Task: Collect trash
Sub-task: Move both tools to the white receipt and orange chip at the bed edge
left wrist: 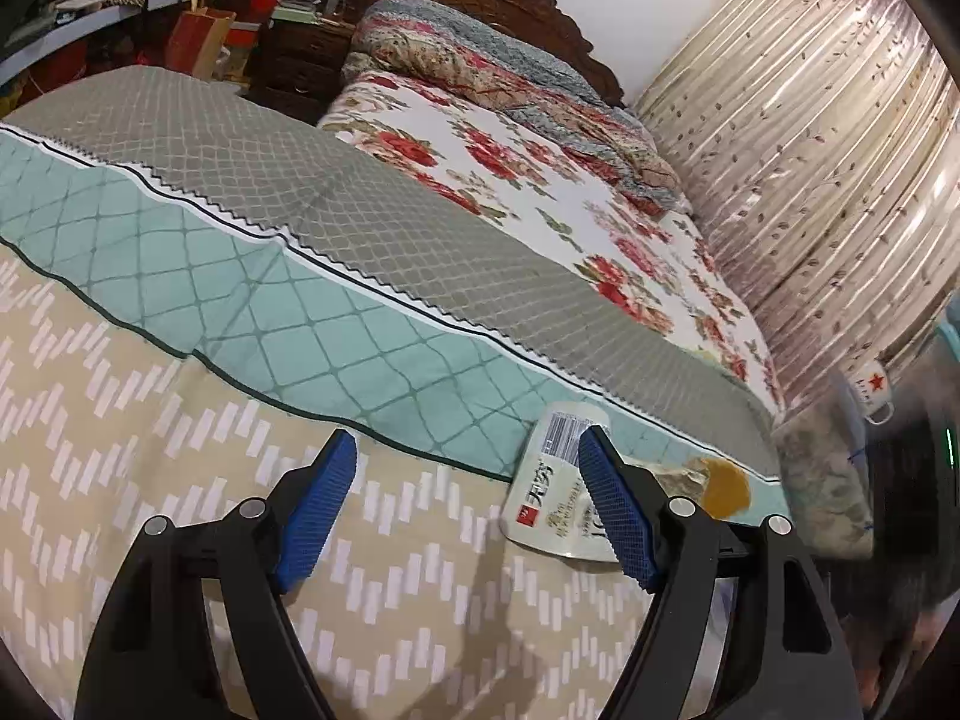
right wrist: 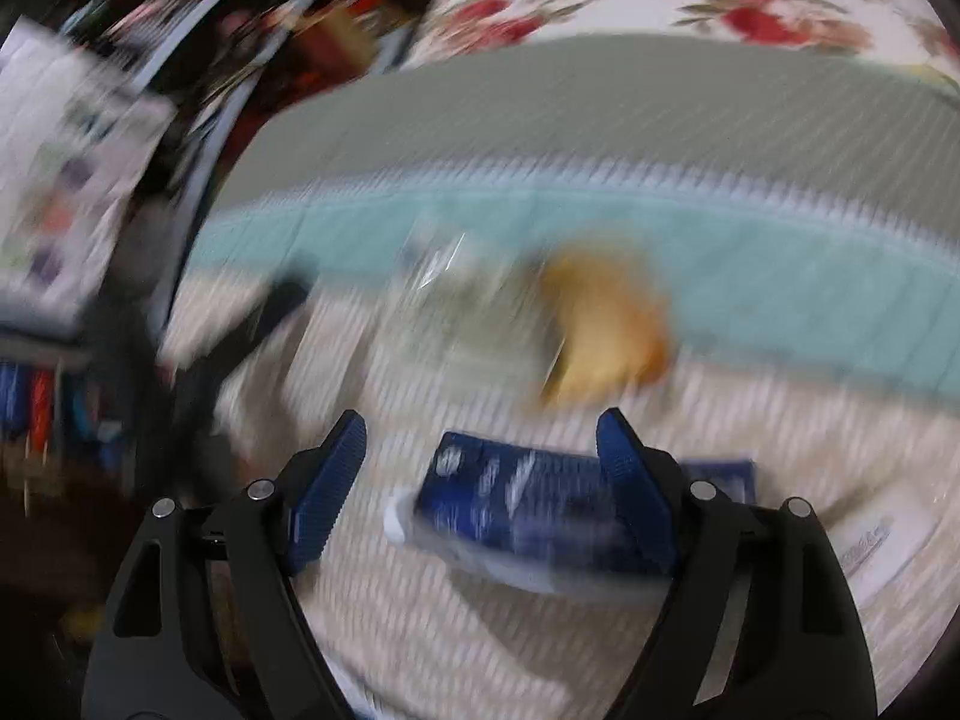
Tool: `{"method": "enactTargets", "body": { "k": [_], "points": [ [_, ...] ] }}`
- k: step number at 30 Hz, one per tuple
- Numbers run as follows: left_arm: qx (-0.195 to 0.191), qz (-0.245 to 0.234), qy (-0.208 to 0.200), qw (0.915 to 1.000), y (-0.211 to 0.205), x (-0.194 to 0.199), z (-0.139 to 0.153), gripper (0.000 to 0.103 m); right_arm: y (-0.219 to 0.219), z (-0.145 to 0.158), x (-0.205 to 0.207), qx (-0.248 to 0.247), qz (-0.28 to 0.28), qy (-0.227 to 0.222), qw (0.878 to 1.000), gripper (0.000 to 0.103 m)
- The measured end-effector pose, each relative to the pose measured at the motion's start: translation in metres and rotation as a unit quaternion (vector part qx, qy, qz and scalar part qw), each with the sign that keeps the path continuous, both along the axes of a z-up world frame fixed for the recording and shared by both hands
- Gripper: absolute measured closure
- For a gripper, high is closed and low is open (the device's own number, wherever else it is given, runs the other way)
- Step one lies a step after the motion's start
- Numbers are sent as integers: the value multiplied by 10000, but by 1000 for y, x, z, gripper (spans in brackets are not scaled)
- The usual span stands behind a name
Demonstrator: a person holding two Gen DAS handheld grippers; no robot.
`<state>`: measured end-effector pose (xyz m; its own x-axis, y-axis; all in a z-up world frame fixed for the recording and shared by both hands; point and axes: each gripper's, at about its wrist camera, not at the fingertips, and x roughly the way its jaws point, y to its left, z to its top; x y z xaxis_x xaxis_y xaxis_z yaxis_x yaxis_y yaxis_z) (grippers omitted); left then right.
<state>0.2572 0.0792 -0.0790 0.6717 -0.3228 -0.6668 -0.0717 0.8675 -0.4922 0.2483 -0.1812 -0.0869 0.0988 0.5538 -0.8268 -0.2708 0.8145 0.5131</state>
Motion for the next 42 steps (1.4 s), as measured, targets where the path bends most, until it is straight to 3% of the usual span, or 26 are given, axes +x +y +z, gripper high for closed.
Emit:
{"method": "enactTargets", "body": {
  "k": [4, 7, 13, 18, 21, 26, 29, 33, 37, 42],
  "points": [
    [-45, -183, -6, 9998, -8, 0, 0, 31, -11, 3, -80, 339, 139, -496, 9981, 24],
    [124, -191, -13, 9997, -16, -1, 0, 31, -25, 12, -97, 326, -208, -929, 9949, 24],
    [270, -141, -108, 9995, -18, -4, 2, 31, -44, 35, -52, 237, -1031, -1489, 9832, 25],
    [253, -239, -8, 9994, -20, 2, -2, 30, -66, 28, 2, 90, -1706, -1156, 9785, 34],
    [184, -256, 43, 9995, -18, 4, -4, 30, -96, 51, 1, 311, -1963, -1255, 9720, 34],
    [108, -310, 216, 9992, -19, 8, -9, 30, -156, 86, -31, -86, -2318, -1785, 9562, 30],
    [186, -317, 229, 9991, -22, 9, -9, 28, -189, 82, -42, -64, -2630, -1620, 9511, 29],
    [306, -292, 158, 9990, -25, 7, -7, 28, -196, 45, -26, 534, -2848, -1003, 9518, 29],
    [326, -246, 107, 9991, -25, 7, -6, 28, -160, 12, 6, 880, -2626, -568, 9592, 29],
    [243, -278, 156, 9992, -24, 7, -8, 28, -90, 1, 57, 410, -2103, -668, 9745, 29]
  ]
}}
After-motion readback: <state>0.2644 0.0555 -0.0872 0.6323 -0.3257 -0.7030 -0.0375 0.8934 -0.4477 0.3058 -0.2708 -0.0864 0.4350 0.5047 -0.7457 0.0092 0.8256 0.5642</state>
